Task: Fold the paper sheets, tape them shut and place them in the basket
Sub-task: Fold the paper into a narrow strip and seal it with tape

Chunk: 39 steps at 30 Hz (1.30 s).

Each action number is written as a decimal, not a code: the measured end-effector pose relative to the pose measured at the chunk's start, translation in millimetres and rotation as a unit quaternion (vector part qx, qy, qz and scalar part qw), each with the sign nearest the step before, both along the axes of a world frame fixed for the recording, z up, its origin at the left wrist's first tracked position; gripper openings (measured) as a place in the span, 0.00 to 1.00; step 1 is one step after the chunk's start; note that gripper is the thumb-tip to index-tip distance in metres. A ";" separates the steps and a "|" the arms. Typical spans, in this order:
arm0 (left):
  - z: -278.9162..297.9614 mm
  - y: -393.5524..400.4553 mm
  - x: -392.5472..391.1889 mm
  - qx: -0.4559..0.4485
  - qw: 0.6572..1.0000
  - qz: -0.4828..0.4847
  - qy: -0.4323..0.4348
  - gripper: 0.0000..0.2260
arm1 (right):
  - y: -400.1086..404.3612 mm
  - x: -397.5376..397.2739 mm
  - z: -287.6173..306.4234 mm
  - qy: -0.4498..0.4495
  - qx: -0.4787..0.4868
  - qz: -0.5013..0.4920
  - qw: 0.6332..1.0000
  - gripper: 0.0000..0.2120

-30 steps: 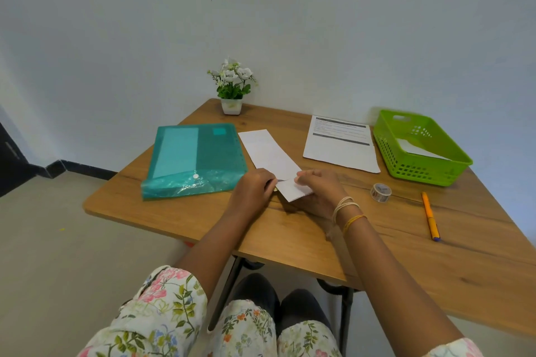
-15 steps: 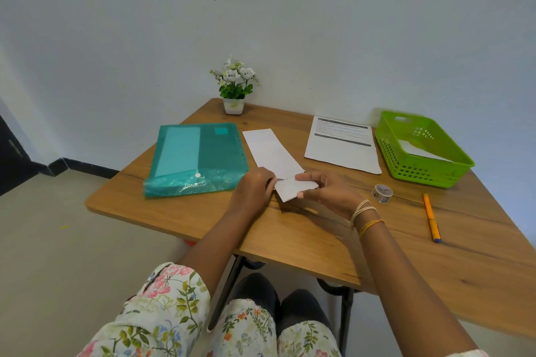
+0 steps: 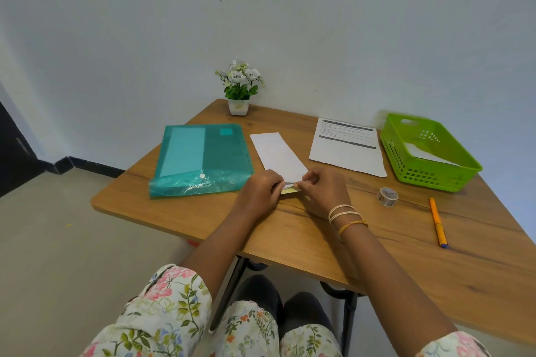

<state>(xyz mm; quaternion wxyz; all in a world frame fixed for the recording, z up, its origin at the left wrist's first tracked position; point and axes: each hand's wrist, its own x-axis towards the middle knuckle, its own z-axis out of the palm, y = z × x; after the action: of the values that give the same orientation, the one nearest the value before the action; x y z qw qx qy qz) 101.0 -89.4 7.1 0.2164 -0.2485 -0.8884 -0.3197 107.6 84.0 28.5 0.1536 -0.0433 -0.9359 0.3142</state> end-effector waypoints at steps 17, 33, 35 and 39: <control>-1.1 -0.1 -0.5 -0.003 1.000 -0.018 0.005 0.05 | 0.7 -8.4 -20.5 0.089 0.176 0.022 0.980 0.12; -3.8 0.8 -6.9 -0.004 0.999 0.018 -0.040 0.06 | 26.6 3.8 -22.7 0.002 -0.103 0.092 0.990 0.12; -3.7 0.7 -6.4 -0.011 0.999 0.018 -0.041 0.06 | 25.5 3.4 -24.0 0.017 -0.111 0.083 0.990 0.08; -5.0 2.3 -5.0 -0.013 0.998 0.028 -0.046 0.10 | 22.1 -0.4 -27.1 0.027 -0.105 0.061 0.992 0.05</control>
<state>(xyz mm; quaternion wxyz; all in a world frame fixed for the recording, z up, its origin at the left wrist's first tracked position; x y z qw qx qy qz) 96.0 -87.1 2.2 0.1807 -0.2117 -0.9081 -0.3127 107.2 106.1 1.4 0.1540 0.0062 -0.8942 0.4203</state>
